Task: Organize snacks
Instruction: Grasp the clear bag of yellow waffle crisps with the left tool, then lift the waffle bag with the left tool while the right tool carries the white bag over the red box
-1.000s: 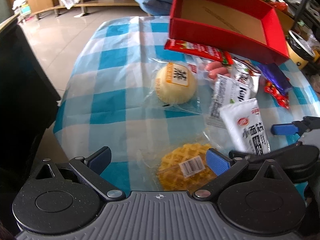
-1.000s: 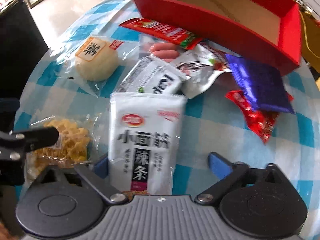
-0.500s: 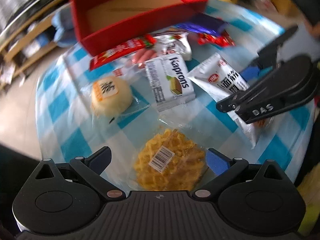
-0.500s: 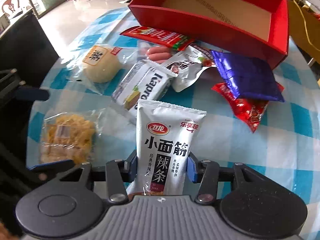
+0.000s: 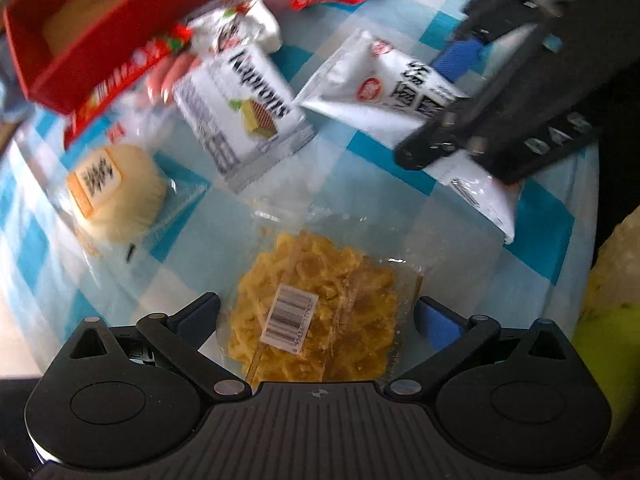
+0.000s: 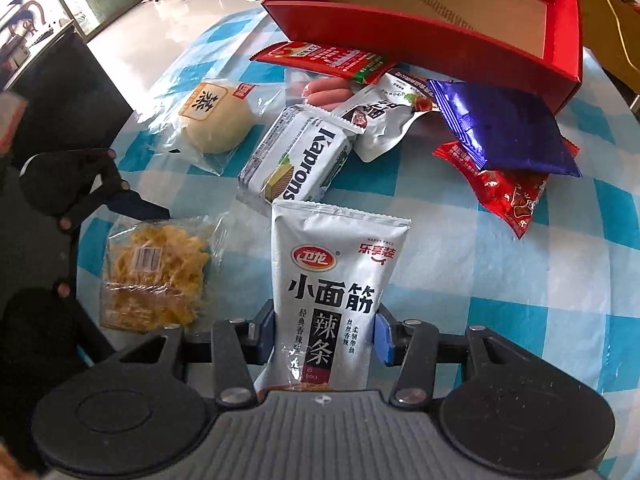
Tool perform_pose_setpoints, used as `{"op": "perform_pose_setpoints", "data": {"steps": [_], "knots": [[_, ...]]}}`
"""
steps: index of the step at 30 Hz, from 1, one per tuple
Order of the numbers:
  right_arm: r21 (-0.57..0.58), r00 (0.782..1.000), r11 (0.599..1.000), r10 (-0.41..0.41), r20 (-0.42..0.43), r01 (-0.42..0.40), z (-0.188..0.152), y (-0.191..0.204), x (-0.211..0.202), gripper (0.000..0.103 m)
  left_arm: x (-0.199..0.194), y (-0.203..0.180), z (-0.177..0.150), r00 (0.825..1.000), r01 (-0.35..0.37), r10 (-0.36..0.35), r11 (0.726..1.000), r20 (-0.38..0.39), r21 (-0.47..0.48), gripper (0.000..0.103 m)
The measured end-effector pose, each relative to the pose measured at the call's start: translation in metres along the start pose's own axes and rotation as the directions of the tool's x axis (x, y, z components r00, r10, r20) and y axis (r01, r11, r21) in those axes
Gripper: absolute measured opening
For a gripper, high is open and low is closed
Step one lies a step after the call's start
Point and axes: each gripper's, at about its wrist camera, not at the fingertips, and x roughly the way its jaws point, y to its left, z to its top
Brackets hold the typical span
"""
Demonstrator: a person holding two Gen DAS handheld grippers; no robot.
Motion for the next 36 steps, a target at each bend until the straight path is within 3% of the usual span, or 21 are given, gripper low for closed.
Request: {"op": "perform_pose_setpoints", "data": {"steps": [6, 10, 12, 15, 21, 25, 30, 36], "knots": [[-0.005, 1.0, 1.0, 0.006, -0.012, -0.006, 0.001, 0.0, 0.001, 0.043, 0.004, -0.002, -0.002, 1.0, -0.009, 0.009, 1.0, 0.0, -0.001, 0.103], [-0.023, 1.0, 1.0, 0.0, -0.016, 0.0, 0.001, 0.002, 0.002, 0.043, 0.002, -0.01, 0.0, 1.0, -0.022, 0.022, 0.997, 0.002, -0.079, 0.1], [-0.028, 1.0, 1.0, -0.012, -0.018, 0.011, 0.0, 0.002, 0.003, 0.043, 0.0, -0.008, 0.0, 1.0, -0.027, 0.028, 0.991, 0.003, -0.131, 0.093], [-0.033, 0.999, 0.999, -0.034, -0.016, 0.033, -0.001, 0.003, 0.003, 0.043, -0.004, -0.011, 0.0, 0.999, -0.04, 0.046, 0.975, 0.021, -0.22, 0.085], [-0.048, 0.997, 0.996, -0.075, -0.002, 0.075, -0.008, 0.002, -0.004, 0.042, -0.008, -0.004, 0.0, 0.995, -0.079, 0.095, 0.919, 0.024, -0.387, 0.081], [-0.031, 0.996, 0.995, -0.091, 0.019, 0.092, -0.009, 0.0, -0.009, 0.041, -0.016, -0.004, 0.007, 0.989, -0.11, 0.139, 0.906, 0.041, -0.41, 0.08], [-0.021, 0.994, 0.995, -0.102, 0.029, 0.102, -0.007, -0.001, -0.01, 0.04, -0.018, 0.012, 0.012, 0.99, -0.072, 0.12, 0.871, 0.069, -0.486, 0.08], [-0.064, 0.99, 0.989, -0.133, 0.044, 0.135, -0.004, 0.011, -0.012, 0.039, -0.022, 0.014, 0.014, 0.985, -0.101, 0.157, 0.858, 0.07, -0.503, 0.08]]}}
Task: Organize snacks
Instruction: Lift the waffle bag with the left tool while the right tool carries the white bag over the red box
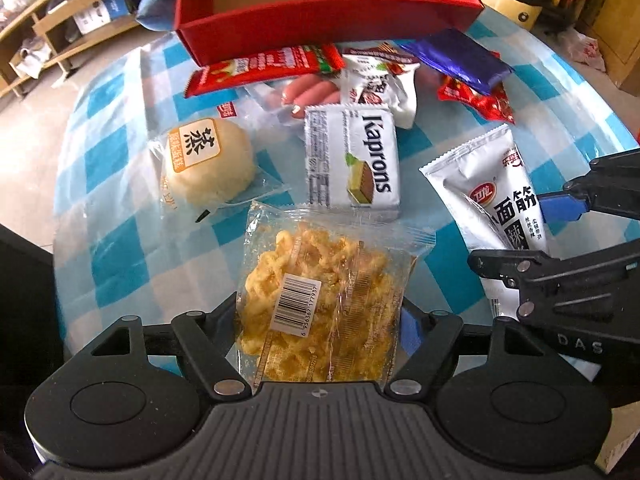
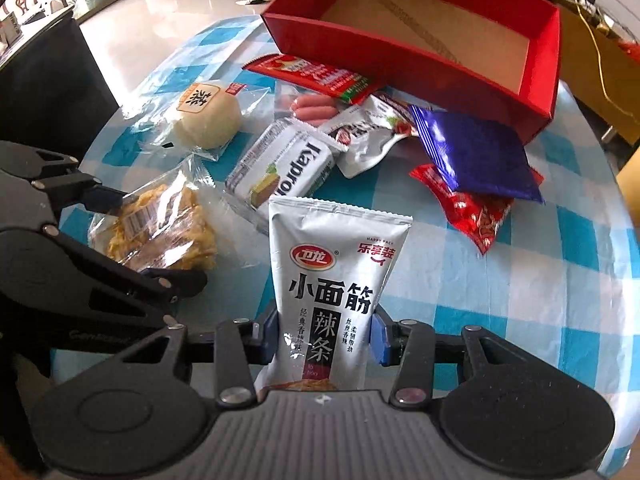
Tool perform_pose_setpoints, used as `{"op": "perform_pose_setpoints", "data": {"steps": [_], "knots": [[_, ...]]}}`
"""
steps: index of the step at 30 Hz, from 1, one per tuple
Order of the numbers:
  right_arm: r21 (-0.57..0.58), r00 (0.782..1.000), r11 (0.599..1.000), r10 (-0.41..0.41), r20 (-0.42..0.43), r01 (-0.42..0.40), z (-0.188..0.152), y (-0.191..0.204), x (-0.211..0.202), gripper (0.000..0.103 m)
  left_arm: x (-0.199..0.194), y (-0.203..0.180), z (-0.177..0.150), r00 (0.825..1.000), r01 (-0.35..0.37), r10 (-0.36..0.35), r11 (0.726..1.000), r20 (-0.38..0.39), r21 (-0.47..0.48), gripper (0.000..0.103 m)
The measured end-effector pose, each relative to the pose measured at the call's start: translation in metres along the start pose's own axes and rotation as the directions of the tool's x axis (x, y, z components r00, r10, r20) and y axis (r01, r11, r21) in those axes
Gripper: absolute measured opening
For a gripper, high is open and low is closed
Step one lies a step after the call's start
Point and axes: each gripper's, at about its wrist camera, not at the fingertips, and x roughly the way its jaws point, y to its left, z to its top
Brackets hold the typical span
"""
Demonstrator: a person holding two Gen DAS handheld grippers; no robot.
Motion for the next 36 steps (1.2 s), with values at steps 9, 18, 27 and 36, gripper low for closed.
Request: {"op": "perform_pose_setpoints", "data": {"steps": [9, 18, 27, 36], "knots": [[0.022, 0.999, 1.0, -0.017, 0.043, 0.017, 0.001, -0.001, -0.013, 0.039, -0.022, 0.005, 0.004, 0.998, 0.005, -0.002, 0.999, 0.066, -0.05, 0.08], [0.063, 0.992, 0.998, -0.037, 0.121, 0.029, 0.012, -0.01, -0.031, 0.038, -0.037, 0.006, 0.017, 0.991, 0.0, 0.01, 0.997, 0.131, -0.076, 0.08], [0.103, 0.988, 0.994, -0.041, 0.147, 0.026, 0.017, -0.023, -0.038, 0.037, -0.043, 0.011, 0.029, 0.986, 0.014, 0.003, 0.994, 0.164, -0.106, 0.08], [0.126, 0.979, 0.992, -0.051, 0.198, 0.026, 0.036, -0.032, -0.048, 0.037, -0.051, 0.016, 0.048, 0.978, 0.027, 0.001, 0.991, 0.206, -0.133, 0.08]]}}
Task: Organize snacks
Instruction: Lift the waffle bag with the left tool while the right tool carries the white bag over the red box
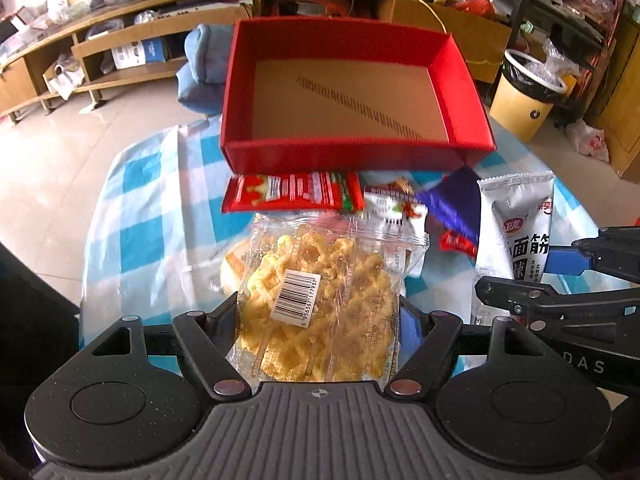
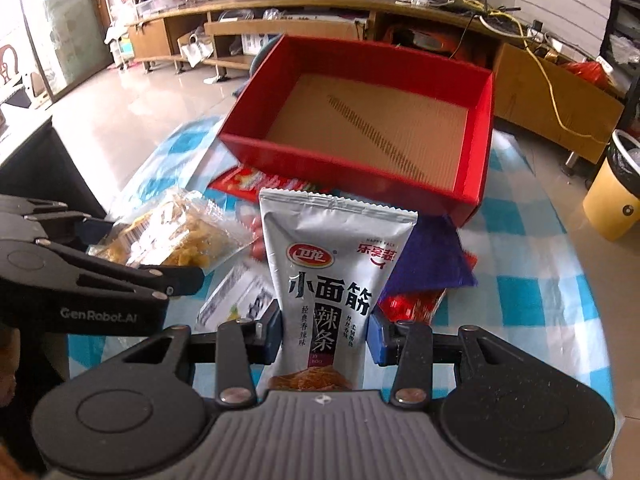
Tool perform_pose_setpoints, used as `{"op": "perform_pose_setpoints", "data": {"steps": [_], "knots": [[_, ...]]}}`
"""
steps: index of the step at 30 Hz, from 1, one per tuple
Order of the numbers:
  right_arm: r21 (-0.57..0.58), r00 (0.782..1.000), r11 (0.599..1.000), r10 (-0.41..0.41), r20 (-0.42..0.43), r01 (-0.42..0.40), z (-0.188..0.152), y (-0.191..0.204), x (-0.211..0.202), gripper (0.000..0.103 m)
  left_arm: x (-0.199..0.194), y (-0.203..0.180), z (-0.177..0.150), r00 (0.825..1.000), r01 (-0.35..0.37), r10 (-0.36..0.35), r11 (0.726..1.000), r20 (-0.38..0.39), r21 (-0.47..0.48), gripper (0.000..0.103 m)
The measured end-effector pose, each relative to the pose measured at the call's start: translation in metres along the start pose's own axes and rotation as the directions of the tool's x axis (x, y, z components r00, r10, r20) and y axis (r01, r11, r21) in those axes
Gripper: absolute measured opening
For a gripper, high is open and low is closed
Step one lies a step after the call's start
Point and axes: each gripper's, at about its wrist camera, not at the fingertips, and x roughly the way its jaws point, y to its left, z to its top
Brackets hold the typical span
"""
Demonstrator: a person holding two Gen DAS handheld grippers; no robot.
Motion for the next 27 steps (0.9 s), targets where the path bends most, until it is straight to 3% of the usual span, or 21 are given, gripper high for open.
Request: {"op": "perform_pose_setpoints", "data": {"steps": [16, 27], "knots": [[0.052, 0.995, 0.998, -0.039, 0.087, 0.034, 0.092, -0.036, 0.023, 0.037, 0.013, -0.002, 0.083, 0.99, -0.03, 0.035, 0.999, 0.135, -0.04, 0.08], [0.092, 0.993, 0.993, -0.084, 0.087, 0.076, 0.145, -0.065, 0.084, 0.037, 0.07, 0.0, 0.13, 0.982, -0.092, 0.101, 0.994, 0.161, -0.066, 0.08]]}}
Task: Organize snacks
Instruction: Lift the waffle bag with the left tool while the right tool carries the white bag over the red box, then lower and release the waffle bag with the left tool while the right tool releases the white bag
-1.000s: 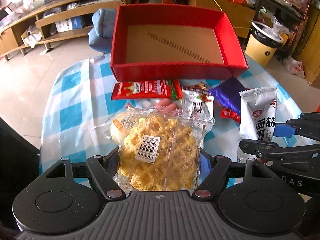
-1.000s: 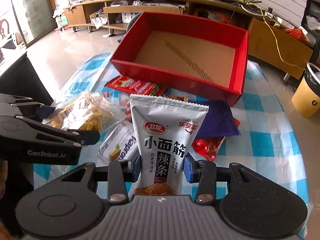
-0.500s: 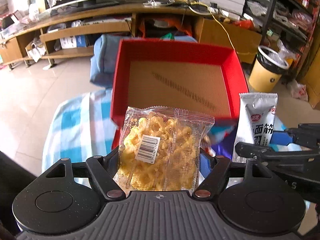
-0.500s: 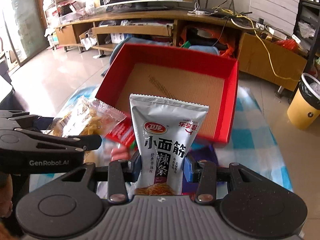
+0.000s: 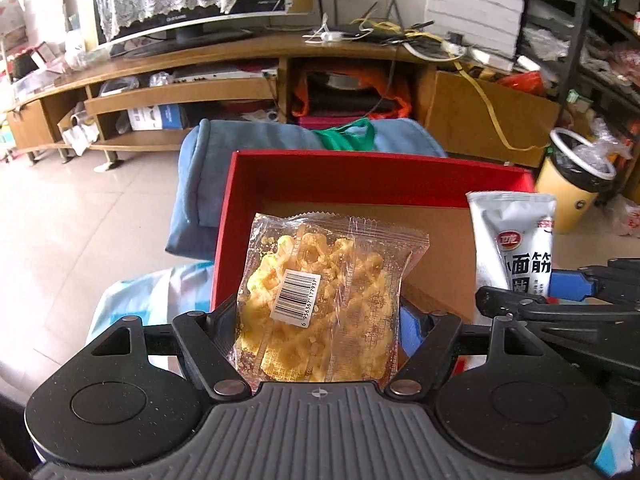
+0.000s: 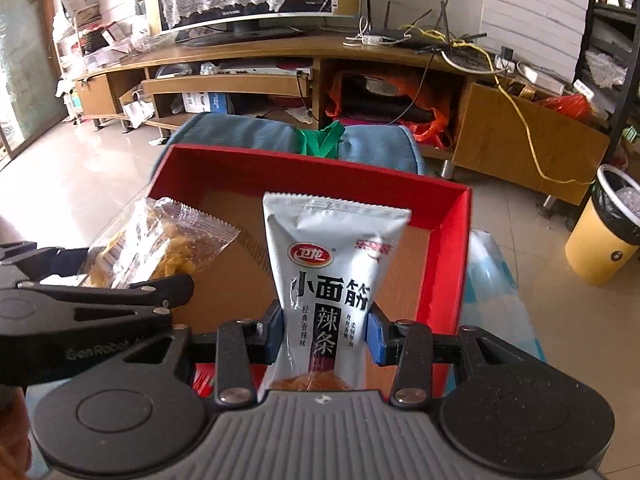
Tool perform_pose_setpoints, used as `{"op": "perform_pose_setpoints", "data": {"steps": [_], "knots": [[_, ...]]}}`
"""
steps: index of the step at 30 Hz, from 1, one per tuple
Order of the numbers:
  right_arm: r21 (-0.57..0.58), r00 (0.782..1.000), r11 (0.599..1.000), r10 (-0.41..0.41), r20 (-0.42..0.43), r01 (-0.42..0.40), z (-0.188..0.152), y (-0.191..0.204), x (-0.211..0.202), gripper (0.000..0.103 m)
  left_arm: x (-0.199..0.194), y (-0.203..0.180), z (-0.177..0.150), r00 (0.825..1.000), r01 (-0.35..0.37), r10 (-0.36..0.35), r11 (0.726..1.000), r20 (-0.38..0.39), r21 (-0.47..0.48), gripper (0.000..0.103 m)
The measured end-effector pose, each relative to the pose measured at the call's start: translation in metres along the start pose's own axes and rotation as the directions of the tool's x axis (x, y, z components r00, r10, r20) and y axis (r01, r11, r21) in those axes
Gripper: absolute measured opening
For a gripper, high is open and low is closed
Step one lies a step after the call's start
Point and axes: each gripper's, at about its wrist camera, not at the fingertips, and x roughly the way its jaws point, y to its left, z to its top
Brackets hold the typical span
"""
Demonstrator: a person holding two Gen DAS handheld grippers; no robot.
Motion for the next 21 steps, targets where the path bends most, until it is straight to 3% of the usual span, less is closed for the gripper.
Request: {"op": "perform_pose_setpoints", "data": {"steps": [8, 14, 21], "knots": [[-0.004, 0.999, 1.0, 0.006, -0.053, -0.006, 0.005, 0.0, 0.051, 0.036, 0.045, 0.003, -0.002, 0.996, -0.054, 0.055, 0.998, -0.075, 0.019, 0.08], [-0.043, 0.998, 0.999, -0.025, -0.05, 0.022, -0.005, 0.005, 0.069, 0.036, 0.057, -0.005, -0.011, 0.992, -0.108, 0.114, 0.989, -0.057, 0.101, 0.08], [-0.098, 0.997, 0.994, -0.048, -0.052, 0.043, -0.019, 0.014, 0.072, 0.037, 0.056, -0.011, -0.025, 0.991, -0.114, 0.123, 0.983, -0.056, 0.145, 0.08]]}}
